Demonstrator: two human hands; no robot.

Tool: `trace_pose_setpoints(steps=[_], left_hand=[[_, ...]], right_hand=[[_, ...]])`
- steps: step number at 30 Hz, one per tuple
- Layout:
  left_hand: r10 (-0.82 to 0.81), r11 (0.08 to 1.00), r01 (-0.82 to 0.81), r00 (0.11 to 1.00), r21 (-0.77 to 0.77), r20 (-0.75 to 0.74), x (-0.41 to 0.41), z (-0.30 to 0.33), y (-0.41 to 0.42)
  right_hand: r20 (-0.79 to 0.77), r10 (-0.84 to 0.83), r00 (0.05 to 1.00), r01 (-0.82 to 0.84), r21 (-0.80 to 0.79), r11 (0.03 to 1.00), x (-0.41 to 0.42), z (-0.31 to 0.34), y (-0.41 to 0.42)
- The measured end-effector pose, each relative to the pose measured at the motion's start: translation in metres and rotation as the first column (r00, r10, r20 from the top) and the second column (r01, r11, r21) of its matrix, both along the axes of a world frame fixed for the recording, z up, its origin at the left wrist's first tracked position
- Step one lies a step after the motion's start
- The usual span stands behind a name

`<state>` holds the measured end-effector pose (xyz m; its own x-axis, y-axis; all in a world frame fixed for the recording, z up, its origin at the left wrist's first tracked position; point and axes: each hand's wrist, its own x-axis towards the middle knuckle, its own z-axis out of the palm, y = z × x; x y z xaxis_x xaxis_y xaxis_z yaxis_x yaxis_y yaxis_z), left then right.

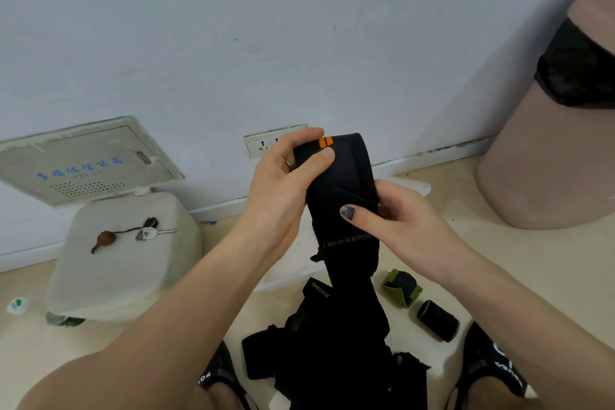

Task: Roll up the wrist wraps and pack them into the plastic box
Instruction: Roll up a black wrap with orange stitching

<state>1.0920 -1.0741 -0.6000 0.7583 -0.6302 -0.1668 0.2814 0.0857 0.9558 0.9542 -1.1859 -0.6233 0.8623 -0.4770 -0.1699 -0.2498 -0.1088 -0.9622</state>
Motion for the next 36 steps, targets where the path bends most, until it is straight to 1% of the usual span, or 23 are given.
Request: trace_pose_setpoints(steps=[3, 5, 7, 10, 11, 12, 14, 15, 16, 19, 22, 24, 27, 29, 33, 36], left_hand=[[-0.047, 0.999, 0.047, 0.999, -0.026, -0.023, -0.003, -0.004, -0.001], [-0.089, 0.996, 0.089, 0.996, 0.007, 0.019, -0.004, -0.01, -0.002], [-0.102, 0.994, 0.098, 0.993, 0.053, 0.065, -0.006, -0.015, -0.004], [-0.082, 0.995, 0.08, 0.996, 0.057, 0.034, -0.005, -0.019, -0.009], [-0.072, 0.996, 0.071, 0.997, 0.054, 0.014, -0.005, -0.018, -0.01], [-0.062, 0.997, 0.062, 0.998, 0.05, -0.006, -0.004, -0.018, -0.011], [-0.056, 0.998, 0.058, 0.998, 0.039, -0.042, -0.003, -0.015, -0.012], [-0.056, 0.998, 0.058, 0.997, 0.034, -0.053, -0.003, -0.013, -0.014], [-0.052, 0.998, 0.054, 0.997, 0.032, -0.06, -0.003, -0.011, -0.015], [-0.007, 0.999, 0.01, 0.998, 0.05, -0.056, -0.001, -0.009, -0.018], [0.028, 0.997, -0.025, 0.999, 0.078, -0.035, -0.001, -0.012, -0.019], [0.036, 0.997, -0.034, 0.999, 0.074, -0.02, -0.001, -0.014, -0.018], [0.011, 0.996, -0.016, 0.998, 0.087, 0.058, -0.001, -0.012, -0.018], [-0.013, 0.994, 0.005, 0.997, 0.111, 0.072, 0.0, -0.01, -0.018], [-0.033, 0.994, 0.041, 0.997, 0.104, -0.07, 0.002, -0.006, -0.019], [-0.069, 0.991, 0.085, 0.987, 0.101, -0.148, 0.003, -0.005, -0.019]], right_hand=[[0.054, -0.062, 0.997, 0.058, 0.076, 0.995, 0.004, 0.001, 0.003], [0.061, -0.103, 0.993, 0.095, 0.13, 0.987, 0.005, 0.0, 0.004], [0.068, -0.099, 0.993, 0.087, 0.158, 0.984, 0.005, -0.001, 0.005], [0.041, -0.075, 0.996, 0.068, 0.145, 0.987, 0.006, -0.001, 0.006], [0.034, -0.07, 0.997, 0.065, 0.123, 0.99, 0.007, -0.001, 0.006], [0.023, -0.068, 0.997, 0.067, 0.058, 0.996, 0.008, -0.002, 0.005], [-0.032, -0.064, 0.997, 0.059, -0.146, 0.987, 0.01, -0.001, 0.003], [-0.068, -0.062, 0.996, 0.046, -0.22, 0.974, 0.01, 0.001, 0.003], [-0.09, -0.052, 0.995, 0.029, -0.236, 0.971, 0.011, 0.002, 0.004], [-0.114, -0.007, 0.993, -0.005, -0.103, 0.995, 0.014, 0.0, 0.012], [-0.087, -0.035, 0.996, 0.029, -0.078, 0.997, 0.016, -0.004, 0.021], [-0.059, -0.055, 0.997, 0.053, -0.023, 0.998, 0.017, -0.003, 0.024], [-0.028, -0.069, 0.997, 0.069, 0.01, 0.998, 0.018, -0.001, 0.024], [-0.013, -0.076, 0.997, 0.076, 0.003, 0.997, 0.019, 0.001, 0.023], [-0.038, -0.075, 0.996, 0.076, 0.036, 0.996, 0.017, 0.002, 0.019], [-0.041, -0.104, 0.994, 0.109, 0.138, 0.984, 0.017, 0.006, 0.013]])
